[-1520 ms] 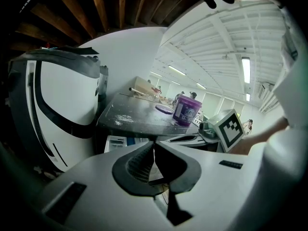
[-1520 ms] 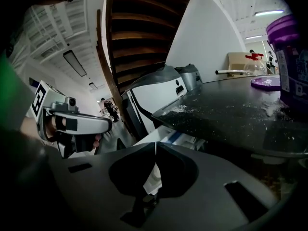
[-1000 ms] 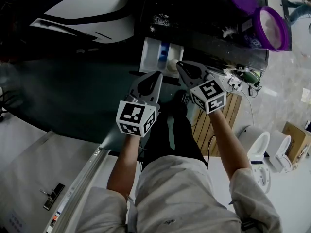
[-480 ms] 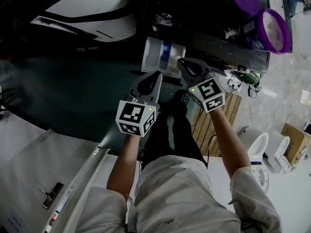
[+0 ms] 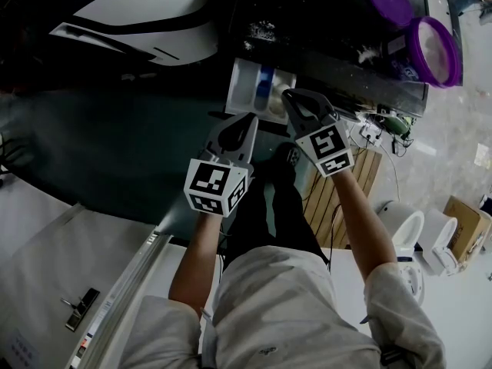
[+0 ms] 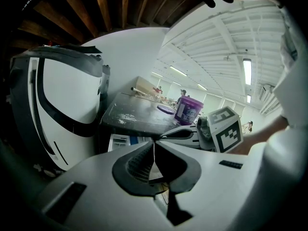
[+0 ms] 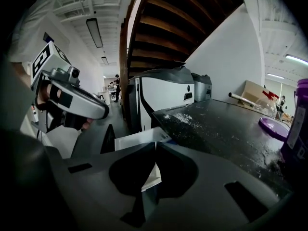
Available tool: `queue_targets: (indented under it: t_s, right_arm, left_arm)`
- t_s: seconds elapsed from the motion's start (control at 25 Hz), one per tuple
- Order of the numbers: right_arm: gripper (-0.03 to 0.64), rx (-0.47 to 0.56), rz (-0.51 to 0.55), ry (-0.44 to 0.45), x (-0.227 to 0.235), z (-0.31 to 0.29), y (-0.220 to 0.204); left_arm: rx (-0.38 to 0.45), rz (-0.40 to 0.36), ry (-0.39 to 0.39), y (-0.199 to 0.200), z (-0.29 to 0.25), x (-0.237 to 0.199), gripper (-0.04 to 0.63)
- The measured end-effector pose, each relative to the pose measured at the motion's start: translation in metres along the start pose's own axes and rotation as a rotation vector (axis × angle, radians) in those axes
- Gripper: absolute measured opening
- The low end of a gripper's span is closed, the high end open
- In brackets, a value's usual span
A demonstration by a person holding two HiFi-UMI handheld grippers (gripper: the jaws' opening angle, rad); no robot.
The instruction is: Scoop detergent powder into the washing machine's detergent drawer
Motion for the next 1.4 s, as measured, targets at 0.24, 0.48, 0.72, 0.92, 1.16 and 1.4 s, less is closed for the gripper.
queue_targets:
  t_s: [0.24,0.48,0.72,0.92,1.16,1.4]
  right_arm:
    - [0.008,-0.004,0.101,-0.024,-0.002,-0.003,0.002]
    - [0.008,-0.016,0.289,-0.051,-0.012,-0.007,-0.002]
    - [0.008,-0.029,0.462,-0.075,-0.024,-0.009,-0.005]
    - [0.008,-0.023,0.541,-0.099,-0.028,-0.009,-0.003]
    - [0.008,-0.020,0.599,-0.128,-0.029,-0.006,0.001]
    - [0.009,-0.025,0.625,-0.147,-0.028,-0.001,0.008]
  left_arm:
    - [0.000,0.003,0.003,0.000,0.001,-0.001,0.021]
    - [0.004,0.004,0.001,-0.001,0.002,-0.002,0.021]
    - [-0.002,0.004,-0.006,-0.001,0.003,-0.002,0.021]
    - [-0.003,0.000,-0.007,0.000,0.005,-0.004,0.021]
    - [-0.002,-0.004,-0.012,0.002,0.006,-0.004,0.021]
    - [-0.003,-0.025,-0.026,0.009,0.008,-0.003,0.021]
Point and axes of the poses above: the fingertips, and each gripper's own axes: z backward along the fingers, x to its right, y out of its top, the point moved 4 cm from there along z, backward along the fingers, and after that the axes turned 4 degrees about -y, right-handed, at the moved point
